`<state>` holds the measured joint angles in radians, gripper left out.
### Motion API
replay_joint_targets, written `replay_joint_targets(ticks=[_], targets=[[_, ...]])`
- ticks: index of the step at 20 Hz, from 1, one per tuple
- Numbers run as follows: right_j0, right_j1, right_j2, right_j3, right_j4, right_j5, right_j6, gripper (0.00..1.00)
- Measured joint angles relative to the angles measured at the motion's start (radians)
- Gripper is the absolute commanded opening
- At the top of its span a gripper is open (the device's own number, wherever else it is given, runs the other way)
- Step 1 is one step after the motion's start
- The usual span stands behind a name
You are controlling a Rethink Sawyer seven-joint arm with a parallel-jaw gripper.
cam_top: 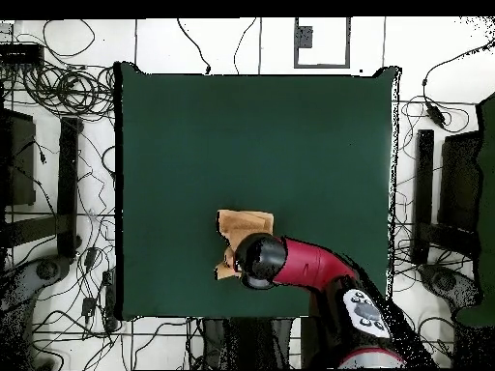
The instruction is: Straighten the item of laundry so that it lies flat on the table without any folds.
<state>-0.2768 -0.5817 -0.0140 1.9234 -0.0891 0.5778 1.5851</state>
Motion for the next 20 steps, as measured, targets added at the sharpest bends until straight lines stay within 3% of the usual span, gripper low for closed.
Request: replay_joint_targets(ticks=[12,20], targets=[[0.032,0.067,-0.069,-0.008,0.068,0.072,0.003,0.00],[0.033,0.097,-0.085,-0.016,0.044,0.023,0.005,0.00]])
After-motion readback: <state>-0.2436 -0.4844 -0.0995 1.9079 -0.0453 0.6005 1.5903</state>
